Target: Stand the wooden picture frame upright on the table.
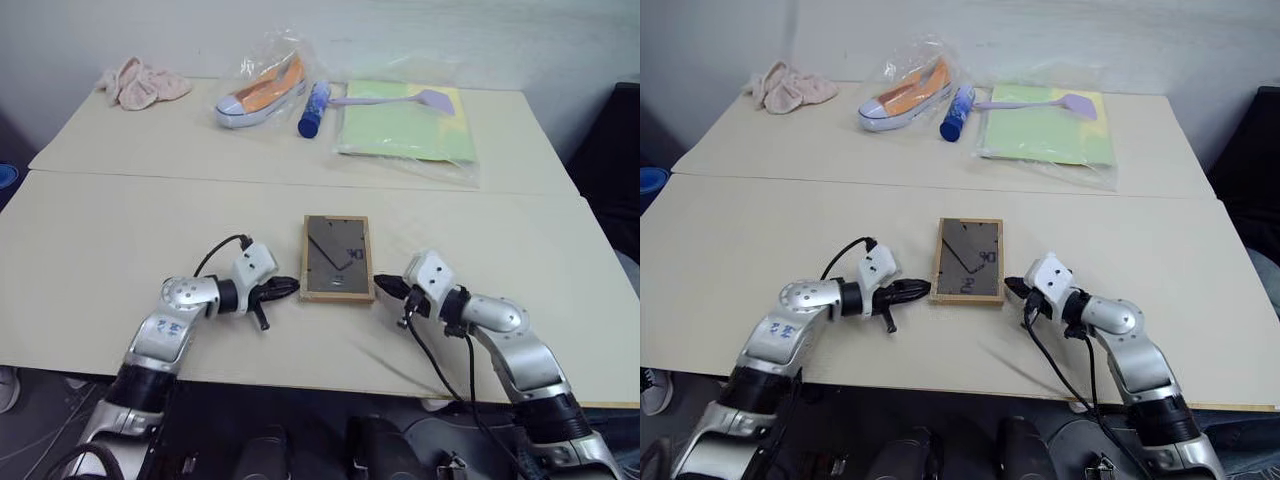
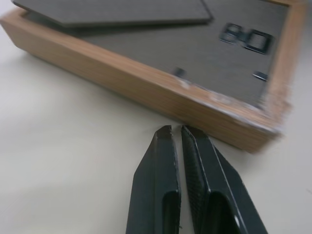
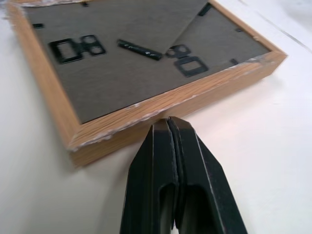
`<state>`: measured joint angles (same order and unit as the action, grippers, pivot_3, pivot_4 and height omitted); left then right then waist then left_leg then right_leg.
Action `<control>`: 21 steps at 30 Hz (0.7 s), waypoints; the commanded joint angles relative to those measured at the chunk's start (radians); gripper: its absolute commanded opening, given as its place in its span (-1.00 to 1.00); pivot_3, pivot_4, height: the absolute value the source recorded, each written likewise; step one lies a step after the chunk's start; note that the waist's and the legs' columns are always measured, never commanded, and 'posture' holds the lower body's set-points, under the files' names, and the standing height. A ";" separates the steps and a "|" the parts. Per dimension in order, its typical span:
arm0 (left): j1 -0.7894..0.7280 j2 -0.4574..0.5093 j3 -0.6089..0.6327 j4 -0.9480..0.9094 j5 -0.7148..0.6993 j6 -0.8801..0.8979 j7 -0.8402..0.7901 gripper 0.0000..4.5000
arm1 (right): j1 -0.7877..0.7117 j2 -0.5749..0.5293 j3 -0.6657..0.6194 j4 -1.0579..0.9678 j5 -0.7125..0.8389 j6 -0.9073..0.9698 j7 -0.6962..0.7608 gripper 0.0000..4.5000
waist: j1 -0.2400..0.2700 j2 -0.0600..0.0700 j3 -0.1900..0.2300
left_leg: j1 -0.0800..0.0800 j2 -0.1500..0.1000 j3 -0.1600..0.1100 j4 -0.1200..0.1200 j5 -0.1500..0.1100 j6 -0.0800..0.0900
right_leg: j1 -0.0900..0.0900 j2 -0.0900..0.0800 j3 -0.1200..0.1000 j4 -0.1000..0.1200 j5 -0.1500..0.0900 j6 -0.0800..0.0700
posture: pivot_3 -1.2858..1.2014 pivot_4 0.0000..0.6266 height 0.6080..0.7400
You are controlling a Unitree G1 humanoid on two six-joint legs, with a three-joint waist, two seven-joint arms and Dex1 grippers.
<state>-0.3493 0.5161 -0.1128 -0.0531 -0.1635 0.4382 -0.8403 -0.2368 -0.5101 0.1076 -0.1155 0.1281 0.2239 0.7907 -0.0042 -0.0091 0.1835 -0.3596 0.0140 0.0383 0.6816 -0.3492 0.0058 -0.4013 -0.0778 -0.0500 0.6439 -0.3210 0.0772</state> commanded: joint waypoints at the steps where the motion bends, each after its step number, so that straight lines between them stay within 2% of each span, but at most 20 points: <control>1: 0.057 0.021 0.041 -0.113 -0.040 0.075 0.024 -0.86 | 0.030 -0.022 -0.023 -0.087 0.035 0.033 0.008 -1.00 | 0.000 0.000 0.000 | 0.000 0.000 0.000 0.000 0.000 0.000 | 0.000 0.000 0.000 0.000 0.000 0.000 | 0.03 -0.52 1.00; 4: 0.093 0.032 0.106 -0.146 -0.085 0.157 0.048 -0.86 | 0.049 -0.041 -0.039 -0.092 0.033 0.042 0.000 -1.00 | 0.000 0.000 0.000 | 0.000 0.000 0.000 0.000 0.000 0.000 | 0.000 0.000 0.000 0.000 0.000 0.000 | 0.03 -0.52 1.00; 6: 0.094 0.041 0.168 -0.138 -0.138 0.274 0.069 -0.69 | 0.053 -0.058 -0.049 -0.088 0.036 0.043 0.003 -1.00 | 0.000 0.000 0.000 | 0.000 0.000 0.000 0.000 0.000 0.001 | 0.000 0.000 0.000 0.000 0.000 0.000 | 0.03 -0.52 1.00; 8: 0.054 0.047 0.259 -0.122 -0.265 0.501 0.066 -0.48 | 0.052 -0.075 -0.059 -0.086 0.043 0.043 0.014 -1.00 | -0.001 0.000 0.000 | 0.000 0.000 -0.001 0.000 0.000 0.001 | 0.000 0.000 0.000 0.000 0.000 0.000 | 0.03 -0.52 1.00; 10: -0.054 0.090 0.313 -0.035 -0.398 0.852 0.014 -0.23 | 0.043 -0.088 -0.052 -0.077 0.044 0.037 0.034 -1.00 | 0.000 0.000 0.000 | 0.000 0.000 -0.001 0.000 0.000 0.001 | 0.000 0.000 0.000 0.000 0.000 0.000 | 0.03 -0.52 1.00; 12: -0.156 0.099 0.339 0.050 -0.457 1.023 0.007 0.06 | 0.033 -0.090 -0.043 -0.069 0.041 0.031 0.039 -1.00 | 0.000 -0.001 0.000 | 0.000 0.000 -0.001 0.001 0.000 0.000 | 0.000 0.001 -0.001 0.000 0.000 0.000 | 0.03 -0.52 1.00; 15: -0.308 0.069 0.305 0.204 -0.446 1.155 0.049 0.47 | 0.013 -0.092 -0.029 -0.053 0.025 0.024 0.044 -1.00 | 0.005 -0.001 0.000 | 0.000 -0.002 -0.001 0.001 0.000 0.001 | 0.001 0.000 -0.001 0.001 0.000 0.000 | 0.03 -0.52 1.00; 18: -0.416 0.000 0.312 0.336 -0.457 1.176 0.101 0.84 | -0.014 -0.087 -0.012 -0.036 0.015 0.027 0.043 -1.00 | 0.004 -0.001 0.000 | -0.001 -0.003 -0.002 0.001 -0.001 0.001 | 0.000 0.000 -0.001 0.000 0.000 0.000 | 0.03 -0.52 1.00; 21: -0.472 -0.048 0.266 0.410 -0.465 1.176 0.127 0.84 | -0.039 -0.077 0.008 -0.026 0.004 0.028 0.040 -1.00 | 0.003 -0.001 0.000 | -0.001 -0.002 -0.001 0.001 0.000 0.001 | 0.000 0.000 -0.001 0.000 0.000 0.000 | 0.03 -0.52 1.00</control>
<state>-0.7968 0.4790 0.1774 0.3284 -0.6041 1.6075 -0.7290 -0.2633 -0.5896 0.1121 -0.1311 0.1383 0.2623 0.8315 -0.0014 -0.0099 0.1833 -0.3611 0.0116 0.0369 0.6828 -0.3494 0.0066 -0.4015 -0.0777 -0.0509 0.6438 -0.3210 0.0774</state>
